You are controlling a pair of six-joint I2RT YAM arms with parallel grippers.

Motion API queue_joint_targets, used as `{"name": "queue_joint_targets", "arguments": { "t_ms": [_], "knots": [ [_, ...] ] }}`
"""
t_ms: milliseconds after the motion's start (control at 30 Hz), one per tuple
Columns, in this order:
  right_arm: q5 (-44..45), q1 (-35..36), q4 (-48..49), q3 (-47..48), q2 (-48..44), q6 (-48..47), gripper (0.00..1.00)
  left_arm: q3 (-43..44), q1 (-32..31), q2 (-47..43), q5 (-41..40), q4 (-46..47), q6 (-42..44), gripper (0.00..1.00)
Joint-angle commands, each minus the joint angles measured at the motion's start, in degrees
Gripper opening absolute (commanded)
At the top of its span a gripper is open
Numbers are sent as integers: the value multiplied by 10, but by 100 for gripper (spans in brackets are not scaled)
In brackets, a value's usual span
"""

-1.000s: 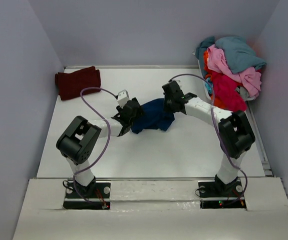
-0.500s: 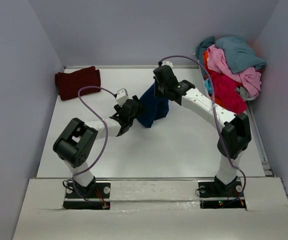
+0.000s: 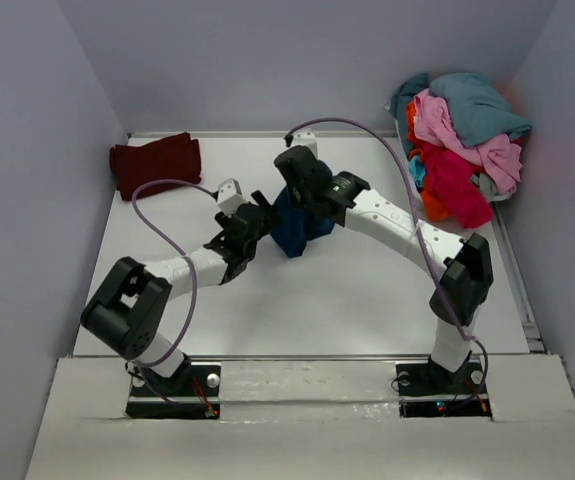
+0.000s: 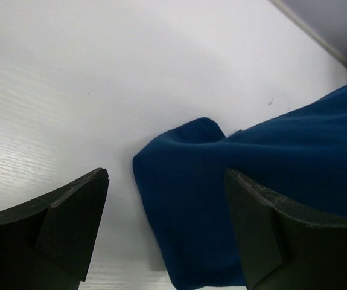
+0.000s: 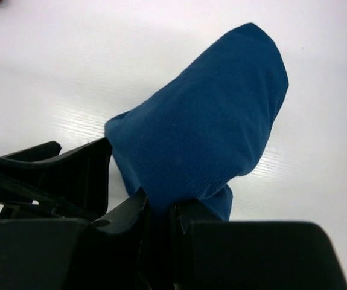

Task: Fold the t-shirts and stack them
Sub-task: Flatten out the tshirt

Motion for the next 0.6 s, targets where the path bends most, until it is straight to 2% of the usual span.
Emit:
{"name": "queue_joint_targets", "arguments": {
  "t_ms": [0, 167, 333, 500, 567],
  "knots": [
    [84, 51, -6, 67, -36, -25, 7, -34, 2, -92, -55, 56, -4, 88],
    [112, 56, -9, 115, -10, -49, 7, 6, 22, -114, -75, 6, 21, 87],
    [133, 56, -36, 228, 29, -82, 7, 59, 66, -137, -48, -18, 16, 87],
    [95, 25, -84, 343, 83, -96, 7, 131, 143, -134, -3, -61, 20, 87],
    [89, 25, -100, 420, 106, -111, 7, 151, 159, -137, 5, -71, 18, 87]
  ]
}}
